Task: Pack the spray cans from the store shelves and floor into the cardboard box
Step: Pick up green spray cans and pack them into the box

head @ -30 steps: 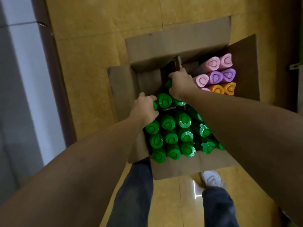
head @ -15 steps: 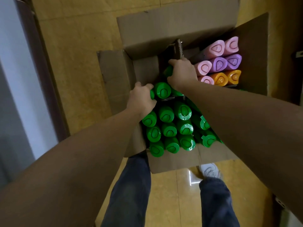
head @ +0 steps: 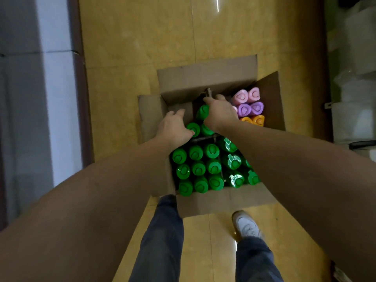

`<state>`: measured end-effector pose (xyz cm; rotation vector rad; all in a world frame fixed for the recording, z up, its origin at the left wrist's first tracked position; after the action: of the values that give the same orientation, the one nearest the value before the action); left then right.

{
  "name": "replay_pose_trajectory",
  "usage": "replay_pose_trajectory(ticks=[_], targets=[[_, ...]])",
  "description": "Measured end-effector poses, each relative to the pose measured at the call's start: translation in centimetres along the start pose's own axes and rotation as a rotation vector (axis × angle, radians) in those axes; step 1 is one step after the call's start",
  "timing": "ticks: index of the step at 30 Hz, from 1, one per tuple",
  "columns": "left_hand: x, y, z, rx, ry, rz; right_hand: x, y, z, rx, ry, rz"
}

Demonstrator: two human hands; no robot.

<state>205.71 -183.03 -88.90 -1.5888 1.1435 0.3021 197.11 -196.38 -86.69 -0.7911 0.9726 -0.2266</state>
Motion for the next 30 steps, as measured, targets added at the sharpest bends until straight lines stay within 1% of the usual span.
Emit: replay_pose_trajectory(ticks=[5, 10, 16, 17, 19, 23, 27, 30], targets=[[-5.6, -5.1, -4.7, 0.007, 0.036, -0.077, -5.3, -6.8, 2.8, -0.024, -0.088, -0.042], [-13.7, -11.7, -10.2, 0.16, 0.076, -0.196, -12.9, -14.2, 5.0, -0.082, -0.179, -0.117], [-26.2, -21.4, -17.9, 0.233, 0.103, -0.462, -23.9, -25.9, 8.6, -0.126, -0.315, -0.31], [-29.4, -22.9, -19.3, 0.252, 0.113, -0.521, -27.0, -28.3, 9.2, -0.13, -0.353, -0.352], [-32.7, -24.6, -20.9, 0.269, 0.116, -0.566, -30.4, -31.0, 10.2, -0.154, -0.396, -0.389], [-42.8, -27.9, -24.4, 0.307, 0.122, -0.722, -39.4, -36.7, 11.7, -0.203, -0.488, -0.465], [-52.8, -31.2, -26.0, 0.321, 0.081, -0.873, -47.7, -41.2, 14.4, -0.229, -0.627, -0.557], [-60.0, -33.4, -25.9, 0.303, 0.051, -0.979, -53.4, -42.7, 16.9, -0.243, -0.744, -0.594]])
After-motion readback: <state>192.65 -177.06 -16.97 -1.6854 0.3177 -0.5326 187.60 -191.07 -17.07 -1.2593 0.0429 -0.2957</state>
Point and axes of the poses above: each hand's wrist, its own x-axis towards the middle knuckle, its own y-axis out of the palm, z = x × y, the point moved 5 cm from there along x, towards the middle knuckle, and after that the axes turned 1 degree about x, right-handed, at the moved point
